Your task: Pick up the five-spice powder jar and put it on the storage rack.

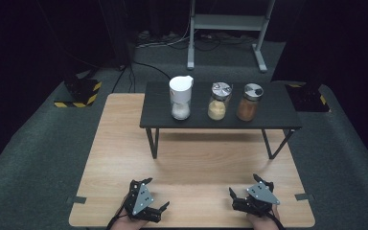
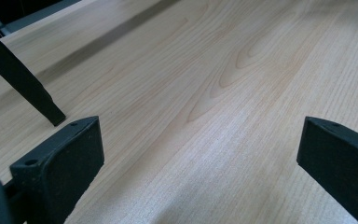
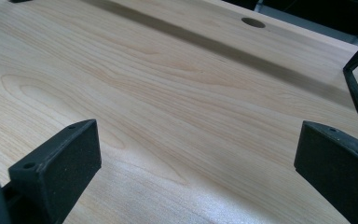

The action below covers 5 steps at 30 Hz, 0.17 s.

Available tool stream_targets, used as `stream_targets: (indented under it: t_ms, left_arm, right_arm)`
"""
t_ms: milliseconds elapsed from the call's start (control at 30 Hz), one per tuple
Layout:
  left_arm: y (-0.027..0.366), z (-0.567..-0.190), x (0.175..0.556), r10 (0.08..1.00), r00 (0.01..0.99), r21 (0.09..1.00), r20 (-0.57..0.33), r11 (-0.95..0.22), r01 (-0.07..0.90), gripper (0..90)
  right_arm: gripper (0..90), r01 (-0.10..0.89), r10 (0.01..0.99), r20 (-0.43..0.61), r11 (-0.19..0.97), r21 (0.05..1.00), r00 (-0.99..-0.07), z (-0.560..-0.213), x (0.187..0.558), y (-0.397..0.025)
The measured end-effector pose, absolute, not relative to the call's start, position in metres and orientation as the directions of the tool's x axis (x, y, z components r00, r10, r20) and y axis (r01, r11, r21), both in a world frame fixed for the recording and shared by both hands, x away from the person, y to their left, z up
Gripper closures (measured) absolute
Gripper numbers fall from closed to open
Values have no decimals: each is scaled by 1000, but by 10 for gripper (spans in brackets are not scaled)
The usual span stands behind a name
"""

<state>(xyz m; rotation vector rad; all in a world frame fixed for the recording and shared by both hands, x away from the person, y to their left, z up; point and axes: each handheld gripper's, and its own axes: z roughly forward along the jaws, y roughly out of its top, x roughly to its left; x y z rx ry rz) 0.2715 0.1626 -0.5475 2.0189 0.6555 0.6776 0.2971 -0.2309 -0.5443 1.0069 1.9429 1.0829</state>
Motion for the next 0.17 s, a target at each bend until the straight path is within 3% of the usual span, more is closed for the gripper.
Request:
stream_targets:
  t_ms: [167]
  left_arm:
    - [163, -548, 272, 680, 705, 865, 201, -460, 198, 7]
  right_arm:
    - [0, 290, 870, -170, 330, 898, -462, -544, 297, -234]
